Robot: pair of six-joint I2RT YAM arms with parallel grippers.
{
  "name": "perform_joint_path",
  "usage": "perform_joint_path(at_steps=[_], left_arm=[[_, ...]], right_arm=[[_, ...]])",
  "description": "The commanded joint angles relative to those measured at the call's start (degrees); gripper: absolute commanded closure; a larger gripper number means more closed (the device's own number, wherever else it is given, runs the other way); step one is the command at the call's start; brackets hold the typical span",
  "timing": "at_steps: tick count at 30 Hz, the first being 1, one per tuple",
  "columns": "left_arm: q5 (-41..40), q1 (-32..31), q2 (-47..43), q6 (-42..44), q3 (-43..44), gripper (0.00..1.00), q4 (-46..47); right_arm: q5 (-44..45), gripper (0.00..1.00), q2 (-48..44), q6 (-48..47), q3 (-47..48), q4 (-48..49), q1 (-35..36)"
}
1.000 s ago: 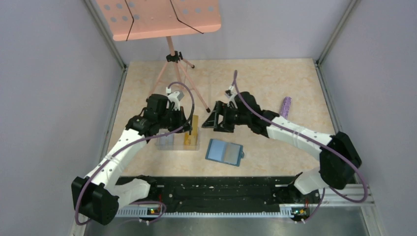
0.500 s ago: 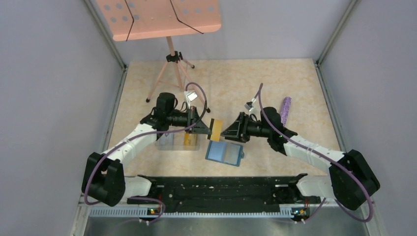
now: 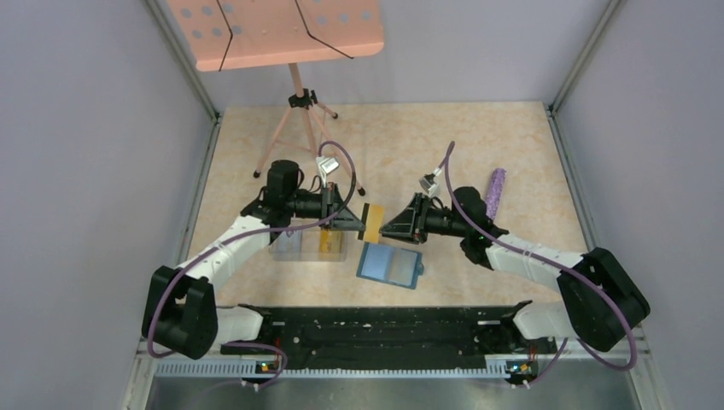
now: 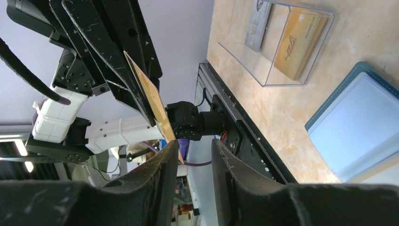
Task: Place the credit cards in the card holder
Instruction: Pick up the credit card from the storage box, then insert the credit card into the card holder.
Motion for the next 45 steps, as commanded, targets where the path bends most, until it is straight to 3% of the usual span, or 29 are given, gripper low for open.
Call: perform_joint_path(at_steps=[1, 14, 21, 33, 40, 42, 45], left_arm=[[0.29, -1.04, -2.10, 1.74, 0.11, 1.00, -0.32], [1.96, -1.03, -1.95, 2.32, -0.08, 1.00, -0.86], [-2.19, -1.01, -3.34, 6.59, 0.92, 1.00, -6.91], [-2.37, -1.02, -4.47, 5.11, 0.51, 1.00, -4.62], [-3.43, -1.04, -6.02, 3.96, 0.10, 1.00, -2.86], [-3.32, -0.99, -5.89, 3.70, -0.05, 1.00, -2.58], [-3.42, -1.03, -5.74, 3.12, -0.45, 1.00, -1.73]], right_arm=[[3.13, 0.64, -3.72, -0.32, 2.68, 5.59, 1.69], [1.04, 0.54, -1.56, 1.12, 4.11, 11.15, 2.22], [2.24, 0.57, -1.05, 0.19, 6.12, 10.70, 3.00], [0.90, 0.65, 1.40, 1.69, 6.71, 12.26, 4.56], [1.56, 0.50, -0.60, 2.05, 3.91, 12.04, 4.59], [1.29, 0.52, -0.79, 2.22, 3.65, 12.21, 4.59], [0.80, 0.65, -0.36, 2.88, 3.15, 13.43, 4.59]])
